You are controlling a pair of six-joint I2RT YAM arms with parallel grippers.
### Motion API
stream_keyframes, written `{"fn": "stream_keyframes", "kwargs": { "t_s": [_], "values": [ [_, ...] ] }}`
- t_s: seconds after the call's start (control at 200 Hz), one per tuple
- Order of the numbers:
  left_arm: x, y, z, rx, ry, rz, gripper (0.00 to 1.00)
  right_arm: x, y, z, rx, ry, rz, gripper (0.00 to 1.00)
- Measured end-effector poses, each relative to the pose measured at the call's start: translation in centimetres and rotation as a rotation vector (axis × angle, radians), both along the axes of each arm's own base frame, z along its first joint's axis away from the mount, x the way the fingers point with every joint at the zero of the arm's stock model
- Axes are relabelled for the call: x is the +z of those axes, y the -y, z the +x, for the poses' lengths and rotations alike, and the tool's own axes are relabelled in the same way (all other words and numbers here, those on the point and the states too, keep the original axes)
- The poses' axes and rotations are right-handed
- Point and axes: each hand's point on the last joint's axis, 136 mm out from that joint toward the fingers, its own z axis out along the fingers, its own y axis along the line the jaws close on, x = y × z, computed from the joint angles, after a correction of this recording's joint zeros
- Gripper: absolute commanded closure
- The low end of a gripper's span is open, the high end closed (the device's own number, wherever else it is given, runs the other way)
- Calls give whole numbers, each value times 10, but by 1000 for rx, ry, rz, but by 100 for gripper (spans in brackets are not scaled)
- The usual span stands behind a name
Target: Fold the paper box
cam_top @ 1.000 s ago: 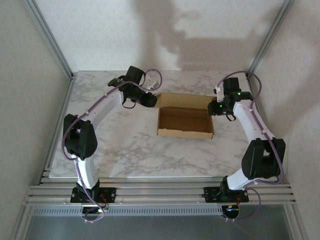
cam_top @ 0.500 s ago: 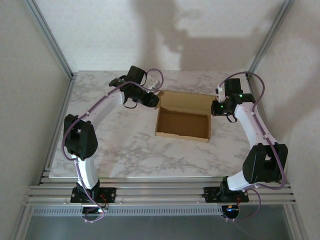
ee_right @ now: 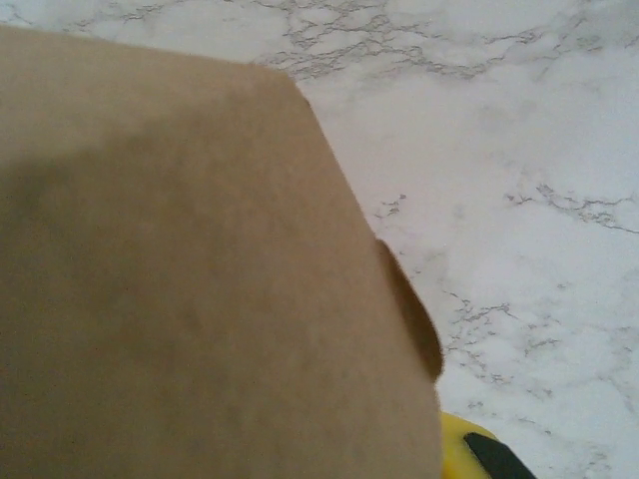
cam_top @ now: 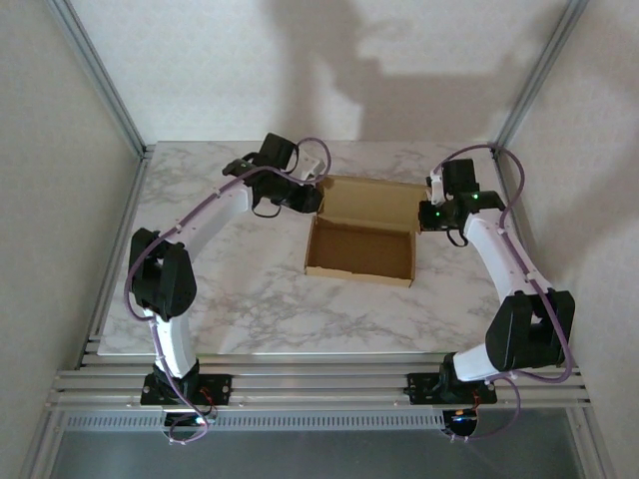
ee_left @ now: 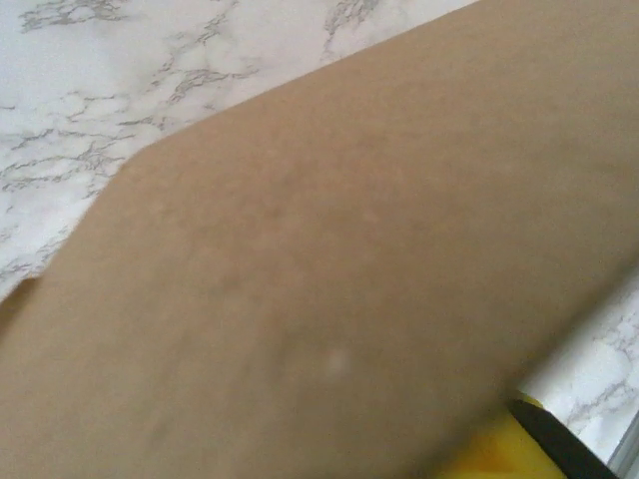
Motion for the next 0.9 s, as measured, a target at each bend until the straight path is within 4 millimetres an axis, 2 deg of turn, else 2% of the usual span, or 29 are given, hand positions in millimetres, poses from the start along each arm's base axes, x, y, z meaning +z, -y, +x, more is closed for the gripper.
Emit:
{"fn": "stream_keyframes", "kwargs": {
  "t_s": [0.13, 0.28, 0.39, 0.641, 0.901],
  "values": [
    [-15, -2, -9, 27, -14, 18, 81, -2, -3, -6, -17, 18, -6, 92],
    [-23, -9, -18, 62, 2, 41, 83, -8, -6, -16, -34, 30, -4, 93],
    [-21, -17, -20, 93, 28, 56, 83, -8, -7, -20, -36, 49, 3, 93],
    [-5, -21, -20, 142, 78, 11, 84, -10, -12, -24, -42, 76, 20, 94],
    [-17, -16, -34, 166, 57, -21, 84, -14, -12, -35, -78, 92, 52, 94]
  ]
}}
